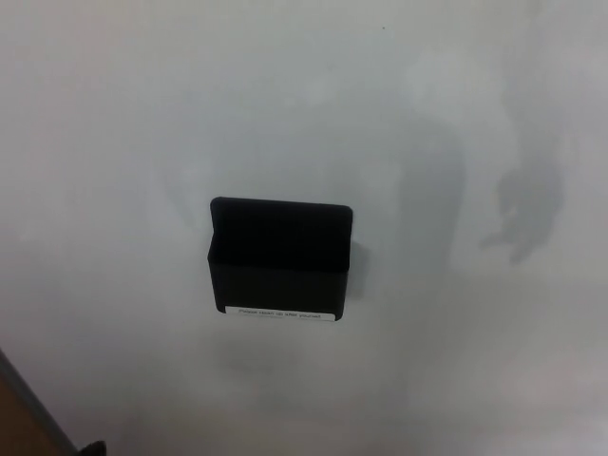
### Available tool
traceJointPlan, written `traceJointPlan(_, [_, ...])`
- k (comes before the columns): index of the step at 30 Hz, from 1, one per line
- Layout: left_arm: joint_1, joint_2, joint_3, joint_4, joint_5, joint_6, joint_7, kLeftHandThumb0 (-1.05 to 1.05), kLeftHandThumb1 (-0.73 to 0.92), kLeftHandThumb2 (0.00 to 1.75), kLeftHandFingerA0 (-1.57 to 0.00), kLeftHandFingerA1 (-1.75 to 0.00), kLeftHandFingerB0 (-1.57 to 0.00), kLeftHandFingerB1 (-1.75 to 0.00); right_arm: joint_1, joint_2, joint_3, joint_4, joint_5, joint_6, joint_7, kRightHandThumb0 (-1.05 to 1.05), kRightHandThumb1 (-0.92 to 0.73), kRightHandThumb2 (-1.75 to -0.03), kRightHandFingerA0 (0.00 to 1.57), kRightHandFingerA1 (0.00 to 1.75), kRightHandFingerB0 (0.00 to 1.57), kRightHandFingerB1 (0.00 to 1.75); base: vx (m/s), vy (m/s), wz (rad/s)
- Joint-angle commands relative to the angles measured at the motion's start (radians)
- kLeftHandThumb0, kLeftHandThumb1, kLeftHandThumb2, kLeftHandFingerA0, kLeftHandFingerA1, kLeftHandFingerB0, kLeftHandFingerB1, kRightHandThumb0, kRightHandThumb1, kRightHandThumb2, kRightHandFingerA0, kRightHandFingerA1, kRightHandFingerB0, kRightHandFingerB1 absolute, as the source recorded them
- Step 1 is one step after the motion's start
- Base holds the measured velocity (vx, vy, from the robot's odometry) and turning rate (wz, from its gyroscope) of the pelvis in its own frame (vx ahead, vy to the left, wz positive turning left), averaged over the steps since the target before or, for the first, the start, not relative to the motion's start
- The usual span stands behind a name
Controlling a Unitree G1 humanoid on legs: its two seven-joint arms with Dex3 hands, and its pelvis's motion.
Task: A magnetic marker holder is on the left hand side of the white board, the robot put the index and middle finger into the opening of the container and pull off the magnetic holder and hand it to a human on the left hand side.
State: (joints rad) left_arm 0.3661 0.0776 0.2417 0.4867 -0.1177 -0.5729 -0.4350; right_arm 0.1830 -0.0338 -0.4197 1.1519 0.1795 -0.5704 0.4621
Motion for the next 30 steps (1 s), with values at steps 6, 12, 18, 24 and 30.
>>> traceJointPlan(6, [-0.040,0.158,-0.012,-0.640,0.296,0.144,0.065,-0.66,0.44,0.76,-0.26,-0.46,-0.19,-0.40,0.052,-0.014,-0.042,0.059,0.068,-0.020,0.034,-0.67,-0.50,-0.90,0.73,0.67,0.40,0.50,0.00,0.000,0.00])
traceJointPlan(12, [-0.088,0.199,-0.043,-0.754,0.454,0.209,0.064,-0.66,0.54,0.56,-0.32,-0.42,-0.29,-0.31,0.079,-0.016,-0.049,0.080,0.062,-0.027,0.038,-0.64,-0.64,-0.61,0.76,0.55,0.45,0.34,0.00,0.000,0.00])
traceJointPlan(18, [-0.162,0.241,-0.091,-0.798,0.570,0.288,0.041,-0.70,0.56,0.58,-0.34,-0.37,-0.28,-0.30,0.102,-0.008,-0.033,0.066,0.046,-0.075,0.032,-0.68,-0.56,-0.93,0.70,0.66,0.39,0.49,0.00,0.000,0.00])
traceJointPlan(24, [-0.231,0.285,-0.154,-0.797,0.648,0.379,-0.010,-0.70,0.56,0.58,-0.29,-0.36,-0.24,-0.29,0.115,-0.012,-0.013,0.067,0.023,-0.101,0.007,-0.62,-0.66,-0.61,0.74,0.56,0.45,0.34,0.00,0.000,0.00])
traceJointPlan(30, [-0.346,0.330,-0.254,-0.750,0.797,0.491,-0.078,-0.73,0.55,0.58,-0.24,-0.36,-0.21,-0.28,0.128,-0.015,-0.005,0.069,0.017,-0.118,0.006,-0.60,-0.66,-0.61,0.75,0.56,0.46,0.34,0.00,0.000,0.00])
